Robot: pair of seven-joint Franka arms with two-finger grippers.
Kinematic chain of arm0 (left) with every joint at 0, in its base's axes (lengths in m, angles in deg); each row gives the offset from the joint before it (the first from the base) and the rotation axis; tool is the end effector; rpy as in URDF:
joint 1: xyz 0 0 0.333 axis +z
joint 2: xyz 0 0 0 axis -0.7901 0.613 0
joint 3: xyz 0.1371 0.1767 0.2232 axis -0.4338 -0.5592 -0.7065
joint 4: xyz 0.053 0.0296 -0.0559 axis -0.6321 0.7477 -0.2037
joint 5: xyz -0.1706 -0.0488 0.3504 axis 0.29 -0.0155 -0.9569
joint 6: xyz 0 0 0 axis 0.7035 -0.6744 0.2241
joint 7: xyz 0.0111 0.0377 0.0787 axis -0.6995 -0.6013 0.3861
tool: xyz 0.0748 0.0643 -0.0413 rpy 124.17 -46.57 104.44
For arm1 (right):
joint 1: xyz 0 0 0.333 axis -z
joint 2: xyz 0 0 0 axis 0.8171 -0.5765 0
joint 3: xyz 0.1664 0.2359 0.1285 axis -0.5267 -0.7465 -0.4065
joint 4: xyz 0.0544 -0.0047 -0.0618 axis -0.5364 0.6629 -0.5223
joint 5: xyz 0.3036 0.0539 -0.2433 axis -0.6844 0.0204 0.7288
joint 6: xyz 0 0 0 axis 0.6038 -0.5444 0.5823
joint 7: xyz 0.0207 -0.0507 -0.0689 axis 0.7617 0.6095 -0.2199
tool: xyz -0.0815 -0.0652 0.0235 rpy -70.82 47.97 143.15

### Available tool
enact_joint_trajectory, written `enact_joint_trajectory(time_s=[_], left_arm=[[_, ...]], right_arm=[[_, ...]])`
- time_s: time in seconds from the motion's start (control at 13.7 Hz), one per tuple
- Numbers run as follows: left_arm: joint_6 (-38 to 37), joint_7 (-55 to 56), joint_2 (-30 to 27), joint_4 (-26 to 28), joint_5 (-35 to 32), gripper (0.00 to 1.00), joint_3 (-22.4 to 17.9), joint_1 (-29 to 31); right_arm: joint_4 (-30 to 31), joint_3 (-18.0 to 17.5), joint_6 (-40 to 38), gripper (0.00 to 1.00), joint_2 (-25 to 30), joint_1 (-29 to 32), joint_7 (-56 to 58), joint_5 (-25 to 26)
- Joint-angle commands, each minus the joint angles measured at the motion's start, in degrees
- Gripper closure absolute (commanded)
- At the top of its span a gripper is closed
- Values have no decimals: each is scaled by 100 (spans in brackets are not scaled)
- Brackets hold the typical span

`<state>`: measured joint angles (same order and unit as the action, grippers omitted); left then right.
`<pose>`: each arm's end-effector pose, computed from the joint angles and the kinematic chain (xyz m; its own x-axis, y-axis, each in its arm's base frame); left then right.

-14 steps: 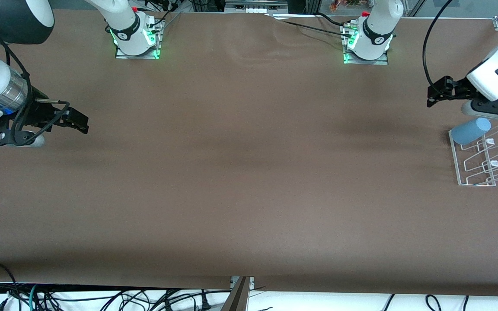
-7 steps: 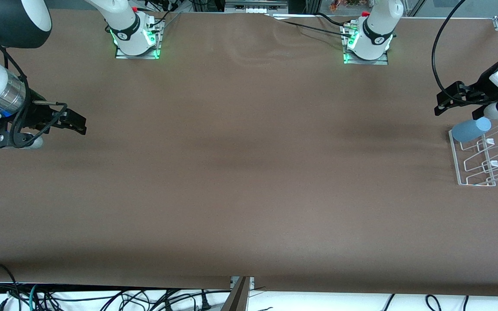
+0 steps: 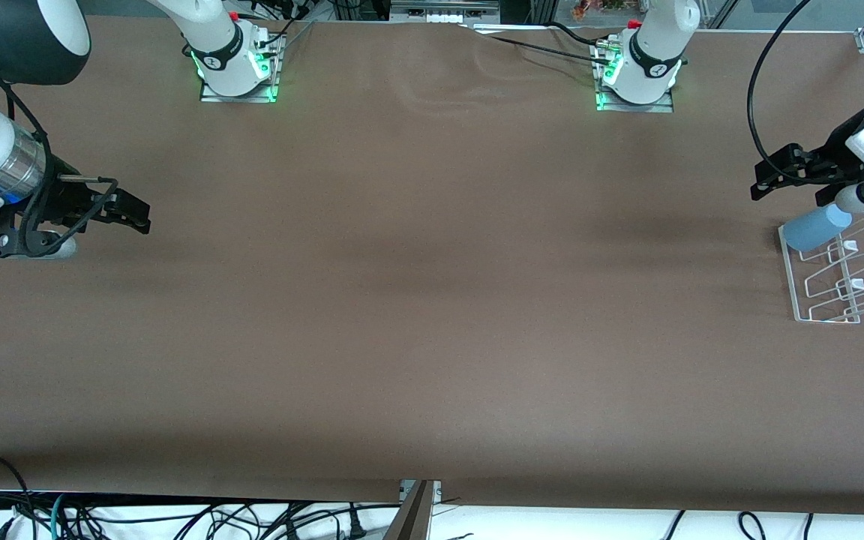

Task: Transfer cup to left arm and place on rack
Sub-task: 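Open the left gripper and lift it away from the rack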

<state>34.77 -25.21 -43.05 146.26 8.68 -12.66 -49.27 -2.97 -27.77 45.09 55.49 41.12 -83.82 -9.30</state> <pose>0.5650 -0.0156 0.6039 0.9988 -0.0405 -0.0291 -0.0390 -0.9980 0.0503 0.6079 0.0781 0.5704 0.9997 -0.0025 -0.0262 -0.0022 -0.9999 0.0124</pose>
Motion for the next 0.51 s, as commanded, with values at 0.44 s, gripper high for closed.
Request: enact_joint_trajectory(time_s=[0.44], left_arm=[[-358, 58, 309, -560, 91, 0, 24, 15]], right_arm=[[33, -25, -10, 1, 51, 41, 88, -12]])
